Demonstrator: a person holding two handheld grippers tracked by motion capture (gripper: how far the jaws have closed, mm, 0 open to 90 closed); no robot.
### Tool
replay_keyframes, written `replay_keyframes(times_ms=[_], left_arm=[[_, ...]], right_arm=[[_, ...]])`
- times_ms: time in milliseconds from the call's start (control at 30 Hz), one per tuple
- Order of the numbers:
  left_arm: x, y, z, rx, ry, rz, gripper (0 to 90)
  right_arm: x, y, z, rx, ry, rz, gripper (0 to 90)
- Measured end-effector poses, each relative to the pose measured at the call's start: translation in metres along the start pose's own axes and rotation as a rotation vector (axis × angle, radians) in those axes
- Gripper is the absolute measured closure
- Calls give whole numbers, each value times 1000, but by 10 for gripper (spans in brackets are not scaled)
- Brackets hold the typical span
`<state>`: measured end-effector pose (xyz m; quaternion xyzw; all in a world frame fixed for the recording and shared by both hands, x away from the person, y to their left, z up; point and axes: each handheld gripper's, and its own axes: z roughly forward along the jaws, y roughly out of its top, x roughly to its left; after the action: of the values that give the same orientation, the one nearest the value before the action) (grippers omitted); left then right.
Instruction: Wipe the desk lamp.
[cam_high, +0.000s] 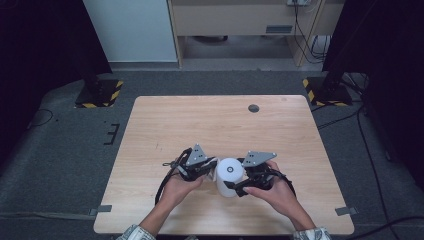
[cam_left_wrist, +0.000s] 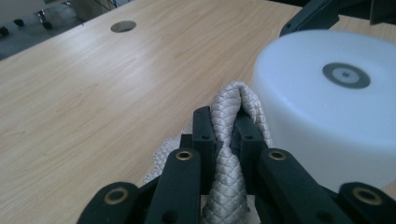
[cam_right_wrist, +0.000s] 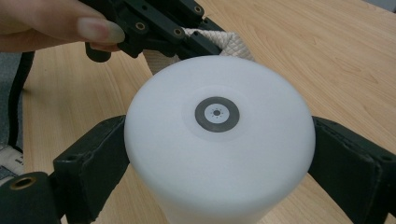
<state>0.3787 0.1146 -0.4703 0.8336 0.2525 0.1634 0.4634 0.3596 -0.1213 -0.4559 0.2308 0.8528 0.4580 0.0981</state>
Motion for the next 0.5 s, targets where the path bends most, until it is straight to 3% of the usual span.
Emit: replay_keyframes(times_ms=[267, 400, 500], left_arm=[[-1, -18, 25, 122, 6, 41, 819], [-1, -20, 28, 138, 1, 36, 819], [-1, -16, 23, 120, 3, 36, 819]], right_arm=[[0, 0, 0, 0, 0, 0, 94], [0, 0, 0, 0, 0, -1, 94], [0, 0, 0, 1, 0, 1, 94]])
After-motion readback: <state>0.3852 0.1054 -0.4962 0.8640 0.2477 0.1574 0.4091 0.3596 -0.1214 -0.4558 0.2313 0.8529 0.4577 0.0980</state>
